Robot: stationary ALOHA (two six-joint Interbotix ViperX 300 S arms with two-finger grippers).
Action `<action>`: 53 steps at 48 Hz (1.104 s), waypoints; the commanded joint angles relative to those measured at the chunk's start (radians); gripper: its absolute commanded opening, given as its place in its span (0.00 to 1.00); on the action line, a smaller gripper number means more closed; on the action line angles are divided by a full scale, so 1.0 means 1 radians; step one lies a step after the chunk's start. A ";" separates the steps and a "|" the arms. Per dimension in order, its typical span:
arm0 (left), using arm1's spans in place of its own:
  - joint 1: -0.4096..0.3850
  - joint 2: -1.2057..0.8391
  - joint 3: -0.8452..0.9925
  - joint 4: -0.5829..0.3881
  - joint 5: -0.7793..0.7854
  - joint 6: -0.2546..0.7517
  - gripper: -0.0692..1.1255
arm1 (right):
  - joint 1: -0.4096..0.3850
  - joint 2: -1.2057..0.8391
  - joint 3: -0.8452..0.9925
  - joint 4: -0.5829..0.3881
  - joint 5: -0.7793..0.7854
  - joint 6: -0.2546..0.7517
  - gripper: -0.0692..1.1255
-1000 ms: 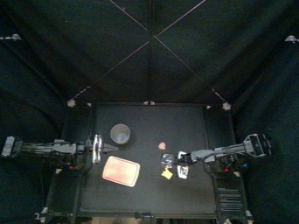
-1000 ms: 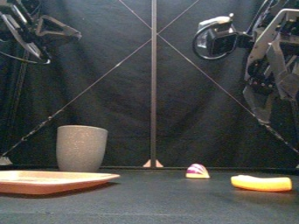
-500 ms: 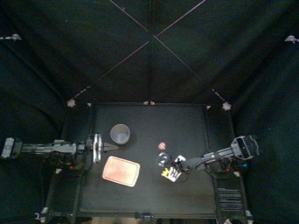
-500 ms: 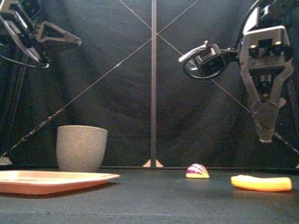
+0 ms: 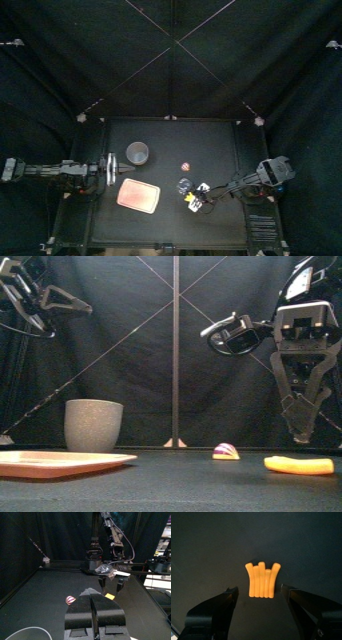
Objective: Pick the fries then place it on the pink plate
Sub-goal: Pick the fries
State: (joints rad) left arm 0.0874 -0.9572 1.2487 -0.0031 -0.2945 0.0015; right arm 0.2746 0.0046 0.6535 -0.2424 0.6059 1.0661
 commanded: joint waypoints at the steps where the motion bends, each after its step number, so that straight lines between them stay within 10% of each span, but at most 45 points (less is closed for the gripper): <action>1: 0.003 0.003 -0.005 0.000 -0.005 0.002 0.07 | -0.012 -0.009 -0.002 0.003 -0.023 0.000 0.90; 41: 0.048 0.003 0.012 0.000 -0.005 0.002 0.07 | -0.044 0.081 0.012 0.037 -0.098 -0.006 0.88; 53: 0.049 -0.009 0.012 0.000 -0.005 0.002 0.07 | -0.043 0.092 -0.002 0.043 -0.092 -0.005 0.66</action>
State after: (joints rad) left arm 0.1335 -0.9664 1.2747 -0.0015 -0.2945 0.0015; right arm 0.2286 0.0997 0.6596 -0.2071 0.5154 1.0600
